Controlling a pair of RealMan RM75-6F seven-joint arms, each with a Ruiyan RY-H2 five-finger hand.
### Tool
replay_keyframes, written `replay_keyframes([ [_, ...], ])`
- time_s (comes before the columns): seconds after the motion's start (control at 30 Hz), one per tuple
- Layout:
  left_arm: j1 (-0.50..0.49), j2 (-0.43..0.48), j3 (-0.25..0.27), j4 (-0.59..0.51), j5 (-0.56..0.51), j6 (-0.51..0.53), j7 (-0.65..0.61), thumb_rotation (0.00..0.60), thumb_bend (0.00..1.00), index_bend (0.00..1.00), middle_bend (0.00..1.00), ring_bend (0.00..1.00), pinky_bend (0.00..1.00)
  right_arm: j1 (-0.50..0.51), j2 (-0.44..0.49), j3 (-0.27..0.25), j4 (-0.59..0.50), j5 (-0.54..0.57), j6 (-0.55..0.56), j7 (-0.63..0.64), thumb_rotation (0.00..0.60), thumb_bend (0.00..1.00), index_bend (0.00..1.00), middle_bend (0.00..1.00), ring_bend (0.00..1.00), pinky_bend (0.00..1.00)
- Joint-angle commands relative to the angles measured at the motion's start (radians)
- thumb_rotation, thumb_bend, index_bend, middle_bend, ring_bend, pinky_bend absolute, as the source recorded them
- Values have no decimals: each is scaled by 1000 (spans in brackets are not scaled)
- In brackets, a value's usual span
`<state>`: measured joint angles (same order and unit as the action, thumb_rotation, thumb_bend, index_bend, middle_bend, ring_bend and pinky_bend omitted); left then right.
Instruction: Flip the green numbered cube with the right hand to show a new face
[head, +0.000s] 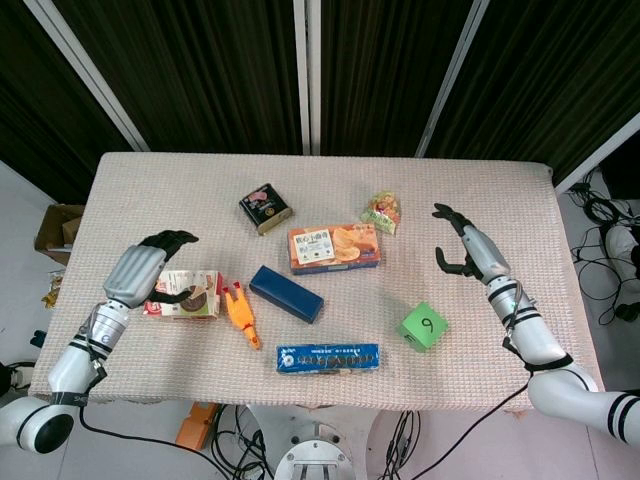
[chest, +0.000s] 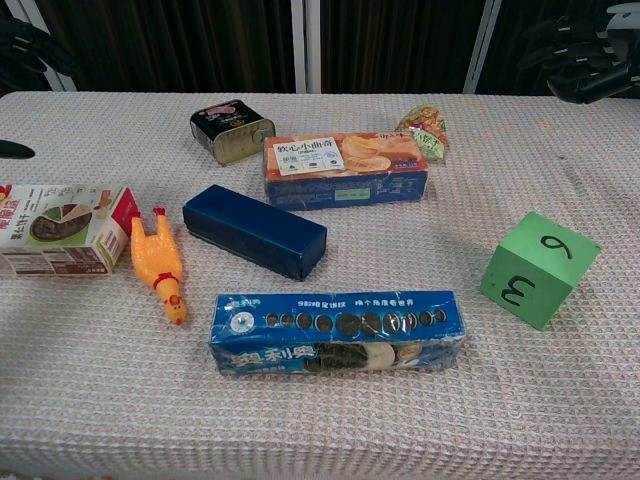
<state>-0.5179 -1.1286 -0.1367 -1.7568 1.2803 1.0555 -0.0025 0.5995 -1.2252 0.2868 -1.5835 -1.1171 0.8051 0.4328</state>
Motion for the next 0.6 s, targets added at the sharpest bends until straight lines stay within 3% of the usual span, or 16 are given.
replay_keyframes([
  [0.03, 0, -4, 1, 4, 0, -2, -3, 600, 168, 204, 176, 147, 226, -1, 2, 0, 1, -3, 0, 4, 600, 496, 0, 108, 0, 0],
  [0.4, -5, -2, 0, 1, 5, -3, -5, 600, 168, 203, 176, 147, 226, -6, 7, -17, 4, -45, 14, -10, 600, 498, 0, 99, 0, 0],
  [0.6, -6, 4, -3, 3, 1, -5, -11, 600, 168, 204, 176, 147, 226, -22, 48, -57, -29, -169, 78, -89, 600, 497, 0, 74, 0, 0],
])
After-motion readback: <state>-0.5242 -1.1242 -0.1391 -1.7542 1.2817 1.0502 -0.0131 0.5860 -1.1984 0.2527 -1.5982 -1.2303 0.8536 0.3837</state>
